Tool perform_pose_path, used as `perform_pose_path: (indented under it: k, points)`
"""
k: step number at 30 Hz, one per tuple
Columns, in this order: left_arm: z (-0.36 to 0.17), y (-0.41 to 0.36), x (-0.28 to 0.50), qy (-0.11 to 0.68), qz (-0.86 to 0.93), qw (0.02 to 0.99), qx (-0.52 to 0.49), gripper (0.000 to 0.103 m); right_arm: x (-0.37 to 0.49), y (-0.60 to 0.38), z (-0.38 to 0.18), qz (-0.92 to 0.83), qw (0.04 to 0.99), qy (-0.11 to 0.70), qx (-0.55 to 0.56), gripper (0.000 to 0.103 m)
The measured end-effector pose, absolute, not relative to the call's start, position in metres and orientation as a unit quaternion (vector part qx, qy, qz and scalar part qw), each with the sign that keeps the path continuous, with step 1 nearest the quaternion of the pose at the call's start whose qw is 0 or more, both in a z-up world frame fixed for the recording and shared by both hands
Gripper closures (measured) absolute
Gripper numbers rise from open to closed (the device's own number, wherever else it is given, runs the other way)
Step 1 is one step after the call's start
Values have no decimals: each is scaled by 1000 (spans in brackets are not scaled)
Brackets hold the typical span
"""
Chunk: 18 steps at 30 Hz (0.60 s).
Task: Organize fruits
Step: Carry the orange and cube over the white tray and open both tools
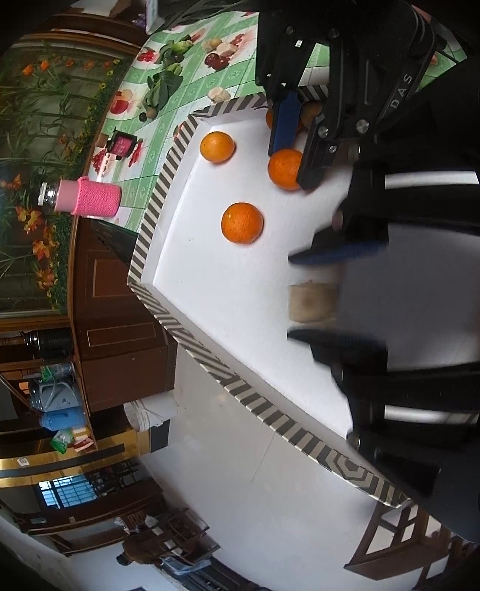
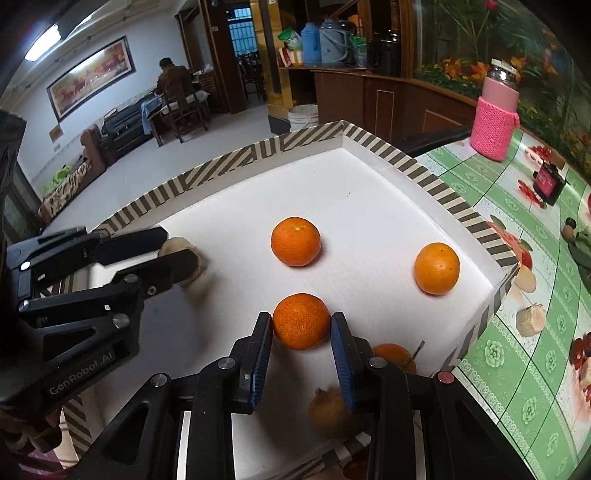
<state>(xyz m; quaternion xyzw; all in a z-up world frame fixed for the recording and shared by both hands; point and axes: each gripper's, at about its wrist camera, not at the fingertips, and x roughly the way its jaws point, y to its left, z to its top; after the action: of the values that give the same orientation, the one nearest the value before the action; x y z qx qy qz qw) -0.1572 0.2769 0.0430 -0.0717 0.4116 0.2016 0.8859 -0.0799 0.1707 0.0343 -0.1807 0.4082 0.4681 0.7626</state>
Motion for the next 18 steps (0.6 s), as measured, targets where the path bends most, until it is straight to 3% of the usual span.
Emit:
perform_pose_path:
  k: [1,2,18]
  points:
    - [45,277,-159,407,203,887,-74,45,-80,168,36,468,765,406,-180,72]
    - [47,277,-160,402,206,889,-74,42,-81,164,40,467,768,402,-175,72]
    - [80,222,-155,351,192,916,-42,42,-75,70,78,424,820,375,-87,71]
